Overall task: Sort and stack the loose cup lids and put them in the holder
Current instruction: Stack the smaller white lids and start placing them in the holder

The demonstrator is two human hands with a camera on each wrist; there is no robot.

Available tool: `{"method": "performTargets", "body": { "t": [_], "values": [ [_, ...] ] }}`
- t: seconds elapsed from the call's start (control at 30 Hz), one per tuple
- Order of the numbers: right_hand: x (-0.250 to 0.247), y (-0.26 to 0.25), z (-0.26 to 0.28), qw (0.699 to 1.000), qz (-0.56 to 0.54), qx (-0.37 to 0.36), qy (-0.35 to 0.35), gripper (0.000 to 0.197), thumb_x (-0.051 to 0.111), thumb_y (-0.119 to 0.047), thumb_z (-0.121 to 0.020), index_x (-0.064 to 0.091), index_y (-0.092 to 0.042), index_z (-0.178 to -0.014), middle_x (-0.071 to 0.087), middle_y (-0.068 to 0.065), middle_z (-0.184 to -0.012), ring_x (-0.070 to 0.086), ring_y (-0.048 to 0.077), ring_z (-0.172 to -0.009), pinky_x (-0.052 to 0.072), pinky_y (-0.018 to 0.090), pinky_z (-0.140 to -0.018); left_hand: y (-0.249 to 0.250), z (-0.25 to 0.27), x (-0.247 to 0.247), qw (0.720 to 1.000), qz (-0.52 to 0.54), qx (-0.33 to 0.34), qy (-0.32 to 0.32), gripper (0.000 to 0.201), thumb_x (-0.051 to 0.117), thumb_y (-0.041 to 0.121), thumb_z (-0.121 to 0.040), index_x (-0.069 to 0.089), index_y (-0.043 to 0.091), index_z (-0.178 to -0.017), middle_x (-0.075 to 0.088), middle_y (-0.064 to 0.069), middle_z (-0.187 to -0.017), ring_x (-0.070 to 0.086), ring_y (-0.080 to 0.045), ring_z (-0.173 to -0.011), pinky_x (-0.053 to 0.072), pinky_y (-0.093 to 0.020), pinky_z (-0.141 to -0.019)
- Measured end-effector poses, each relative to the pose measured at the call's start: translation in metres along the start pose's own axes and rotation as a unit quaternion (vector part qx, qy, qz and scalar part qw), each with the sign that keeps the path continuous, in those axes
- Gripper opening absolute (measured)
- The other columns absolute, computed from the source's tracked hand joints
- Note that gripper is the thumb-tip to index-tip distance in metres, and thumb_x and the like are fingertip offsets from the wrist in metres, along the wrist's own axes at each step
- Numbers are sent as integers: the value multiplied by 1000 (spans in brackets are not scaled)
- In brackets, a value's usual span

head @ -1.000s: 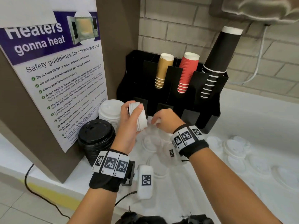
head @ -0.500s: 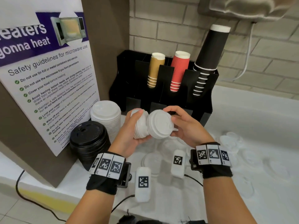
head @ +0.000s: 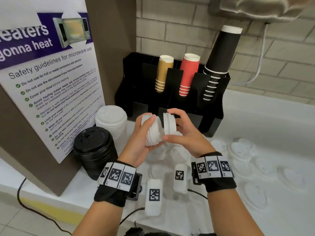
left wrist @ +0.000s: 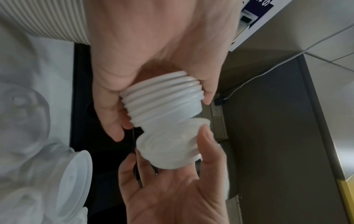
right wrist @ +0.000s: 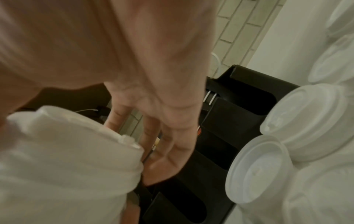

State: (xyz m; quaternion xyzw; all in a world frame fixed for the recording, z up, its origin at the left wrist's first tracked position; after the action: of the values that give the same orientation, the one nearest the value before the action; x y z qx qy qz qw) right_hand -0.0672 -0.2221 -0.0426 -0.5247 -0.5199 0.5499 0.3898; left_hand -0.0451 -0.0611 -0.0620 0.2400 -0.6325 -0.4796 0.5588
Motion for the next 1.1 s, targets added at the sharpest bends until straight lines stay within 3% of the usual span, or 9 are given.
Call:
{"method": "performTargets", "body": {
  "t": [0.1, 0.3, 0.6, 0.7, 0.87, 1.1],
  "values": [
    [3, -5, 0, 999, 18, -17, -22, 71, 83, -18, -67, 47, -39, -125, 56, -1, -121, 58, 17, -110, 53, 40, -91, -2, 2, 3, 1000, -26, 4, -11, 56, 60, 51, -78, 48, 28, -128, 59, -10, -129, 65, -27, -111, 58, -41, -78],
    [6, -9, 0, 998, 50, -22, -24, 73, 85, -13, -67, 48, -35, -125, 54, -3, -123, 54, 17, -115, 52, 47, -92, -1, 4, 7, 998, -45, 22, -23, 58, 57, 52, -78, 44, 30, -131, 58, -8, -126, 67, -19, -103, 57, -35, -72],
    [2, -13, 2, 999, 33, -29, -7, 72, 84, -23, -65, 48, -36, -126, 56, -2, -122, 57, 19, -113, 53, 47, -92, 1, 5, 10, 999, -34, 22, -7, 58, 60, 46, -76, 46, 29, -130, 58, -11, -127, 62, -31, -114, 58, -39, -75],
    [2, -14, 2, 998, 53, -33, -17, 74, 85, -19, -66, 48, -35, -128, 56, -5, -124, 55, 15, -115, 52, 44, -95, 1, 6, 12, 999, -40, 24, -12, 58, 60, 46, -76, 45, 28, -130, 58, -11, -126, 63, -29, -111, 58, -37, -74],
    [7, -14, 3, 997, 65, -47, -14, 75, 86, -13, -65, 49, -32, -127, 54, -5, -125, 53, 14, -114, 56, 40, -88, 0, 6, 15, 999, -34, 33, 2, 59, 59, 47, -76, 44, 29, -131, 58, -9, -126, 62, -30, -113, 56, -46, -83],
    [7, -14, 2, 996, 67, -60, -10, 75, 87, -14, -64, 49, -32, -125, 53, -9, -123, 53, 13, -114, 56, 34, -86, -1, 4, 15, 999, -22, 31, -2, 59, 59, 46, -78, 45, 27, -131, 59, -9, -124, 66, -25, -106, 58, -44, -80]
  ]
}}
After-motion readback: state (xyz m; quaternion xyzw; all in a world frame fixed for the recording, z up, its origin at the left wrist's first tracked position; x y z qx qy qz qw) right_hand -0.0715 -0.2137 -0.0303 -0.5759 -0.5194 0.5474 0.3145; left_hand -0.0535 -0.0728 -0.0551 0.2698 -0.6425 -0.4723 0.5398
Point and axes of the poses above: each hand's wrist, its own z-axis away from the middle knuckle, its own x-axis out of the palm, y = z × x, the point moved 1 cm from there along -z, towards the middle knuckle
